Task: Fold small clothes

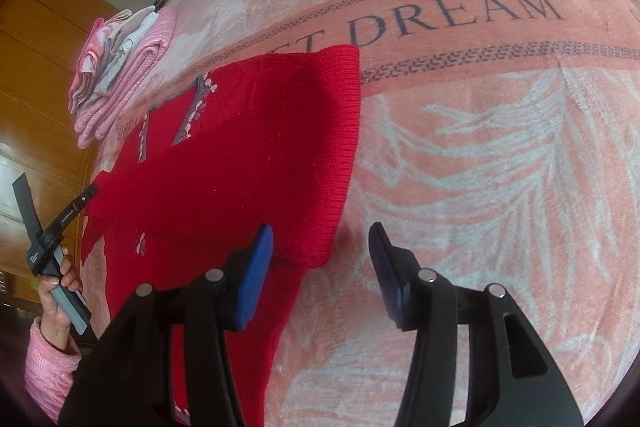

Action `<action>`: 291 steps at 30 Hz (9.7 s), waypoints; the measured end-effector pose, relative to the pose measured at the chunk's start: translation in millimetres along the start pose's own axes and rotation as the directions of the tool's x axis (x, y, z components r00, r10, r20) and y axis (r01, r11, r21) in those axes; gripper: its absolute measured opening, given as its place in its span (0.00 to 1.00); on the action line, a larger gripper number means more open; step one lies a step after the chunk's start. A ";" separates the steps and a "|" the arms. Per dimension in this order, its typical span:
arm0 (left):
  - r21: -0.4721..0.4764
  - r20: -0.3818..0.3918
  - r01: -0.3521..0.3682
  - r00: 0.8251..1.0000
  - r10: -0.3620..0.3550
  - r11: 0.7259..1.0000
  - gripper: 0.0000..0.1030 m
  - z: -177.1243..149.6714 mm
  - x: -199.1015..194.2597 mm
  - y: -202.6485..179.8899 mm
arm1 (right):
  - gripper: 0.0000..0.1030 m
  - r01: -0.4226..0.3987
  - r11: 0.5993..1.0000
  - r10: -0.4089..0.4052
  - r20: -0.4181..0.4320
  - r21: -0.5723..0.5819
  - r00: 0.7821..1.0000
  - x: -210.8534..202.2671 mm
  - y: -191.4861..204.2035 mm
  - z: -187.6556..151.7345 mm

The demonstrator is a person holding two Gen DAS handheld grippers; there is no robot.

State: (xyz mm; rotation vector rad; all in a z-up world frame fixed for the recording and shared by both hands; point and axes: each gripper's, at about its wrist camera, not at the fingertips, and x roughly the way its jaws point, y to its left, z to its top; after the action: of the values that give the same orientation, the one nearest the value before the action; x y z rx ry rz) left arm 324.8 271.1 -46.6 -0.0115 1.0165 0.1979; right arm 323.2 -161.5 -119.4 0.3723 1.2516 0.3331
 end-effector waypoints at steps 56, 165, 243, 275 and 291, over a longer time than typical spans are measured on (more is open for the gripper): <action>-0.525 -0.222 -0.200 0.970 0.094 0.827 0.62 -93.3 10.7 465.3 | 0.52 0.219 0.961 -0.230 -0.048 -0.167 0.972 36.6 186.5 12.7; -0.024 -0.220 0.010 0.975 -0.016 1.000 0.63 -35.4 51.5 137.7 | 0.49 0.040 0.993 -0.057 -0.151 -0.113 0.987 103.8 199.7 3.0; 0.115 -0.295 0.116 0.952 -0.078 0.987 0.83 -114.4 -101.0 111.2 | 0.32 0.088 0.986 -0.103 -0.107 -0.140 0.989 -57.4 121.4 -113.1; 0.085 -0.521 0.204 0.843 -0.131 0.975 0.86 -285.3 -119.3 128.2 | 0.46 0.104 0.992 -0.120 -0.288 -0.070 0.950 -42.3 99.8 -305.2; 0.078 -0.524 0.299 0.824 -0.216 0.951 0.17 -286.8 -129.2 111.2 | 0.08 0.062 0.990 -0.098 -0.305 -0.127 0.947 -37.1 108.2 -310.5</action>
State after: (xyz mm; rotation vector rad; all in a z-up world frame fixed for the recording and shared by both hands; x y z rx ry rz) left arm -1.8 330.6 -79.7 -0.0612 1.5490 -0.1485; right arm 10.5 -53.1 -122.8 0.1714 1.5441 0.4033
